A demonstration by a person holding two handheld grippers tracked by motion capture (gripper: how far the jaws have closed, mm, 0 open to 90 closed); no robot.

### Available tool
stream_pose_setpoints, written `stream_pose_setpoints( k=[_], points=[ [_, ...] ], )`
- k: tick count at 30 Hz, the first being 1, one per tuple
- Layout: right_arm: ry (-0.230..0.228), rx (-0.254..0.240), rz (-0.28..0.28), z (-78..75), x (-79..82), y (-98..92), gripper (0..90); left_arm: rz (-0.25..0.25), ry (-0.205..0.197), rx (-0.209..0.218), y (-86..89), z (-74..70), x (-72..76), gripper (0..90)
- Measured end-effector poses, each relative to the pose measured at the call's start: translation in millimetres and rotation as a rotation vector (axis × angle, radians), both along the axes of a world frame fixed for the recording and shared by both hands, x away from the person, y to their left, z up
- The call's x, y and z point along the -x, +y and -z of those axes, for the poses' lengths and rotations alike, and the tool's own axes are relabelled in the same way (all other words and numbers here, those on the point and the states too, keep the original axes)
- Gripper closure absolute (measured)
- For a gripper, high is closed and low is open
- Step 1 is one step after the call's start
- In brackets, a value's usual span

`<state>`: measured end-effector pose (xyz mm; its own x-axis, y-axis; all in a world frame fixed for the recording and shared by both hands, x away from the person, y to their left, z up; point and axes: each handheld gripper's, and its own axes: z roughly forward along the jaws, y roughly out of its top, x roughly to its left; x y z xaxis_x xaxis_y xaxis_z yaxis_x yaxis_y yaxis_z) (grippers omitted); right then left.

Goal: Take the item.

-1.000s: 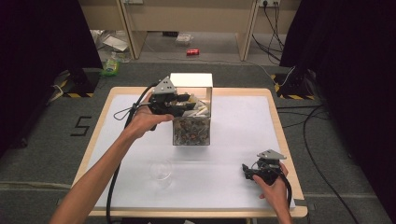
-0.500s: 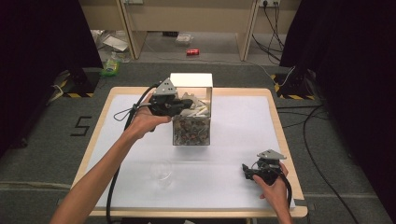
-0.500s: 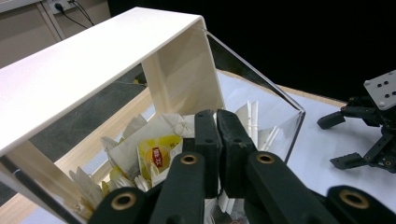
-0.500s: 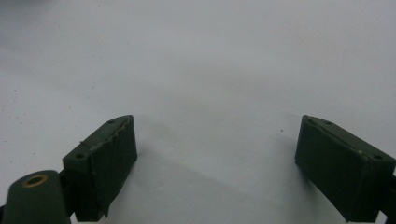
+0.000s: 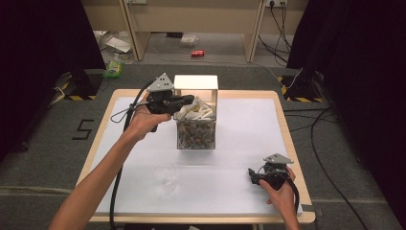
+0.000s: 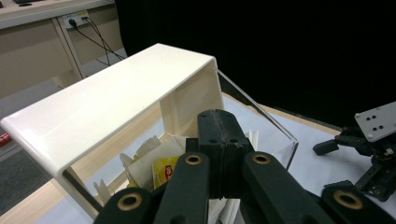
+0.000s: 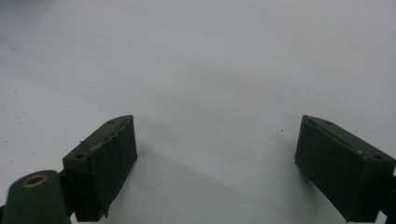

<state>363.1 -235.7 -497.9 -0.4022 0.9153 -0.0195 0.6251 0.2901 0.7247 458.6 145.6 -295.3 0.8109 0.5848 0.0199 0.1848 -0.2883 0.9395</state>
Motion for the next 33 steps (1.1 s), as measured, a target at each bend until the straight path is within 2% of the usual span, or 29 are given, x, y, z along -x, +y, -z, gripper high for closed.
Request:
stream_pose_setpoints(
  k=[4, 6, 14, 19, 33],
  points=[
    [0.000, 0.000, 0.000, 0.0, 0.0, 0.0, 13.3, 0.004, -0.003, 0.021, 2.8, -4.9, 1.3, 89.3],
    [0.000, 0.000, 0.000, 0.0, 0.0, 0.0, 13.3, 0.009, -0.008, 0.043, 5.5, -11.9, 3.3, 89.3],
    [0.000, 0.001, 0.000, 0.0, 0.0, 0.0, 13.3, 0.018, -0.050, 0.080, 10.3, -30.2, 13.1, 89.3],
    [0.000, 0.001, 0.000, 0.0, 0.0, 0.0, 13.3, 0.025, -0.062, 0.098, 13.2, -38.0, 16.9, 89.3],
    [-0.001, 0.001, 0.001, 0.0, 0.0, 0.0, 13.3, 0.037, -0.082, 0.135, 23.2, -46.5, 30.2, 89.3]
  ],
)
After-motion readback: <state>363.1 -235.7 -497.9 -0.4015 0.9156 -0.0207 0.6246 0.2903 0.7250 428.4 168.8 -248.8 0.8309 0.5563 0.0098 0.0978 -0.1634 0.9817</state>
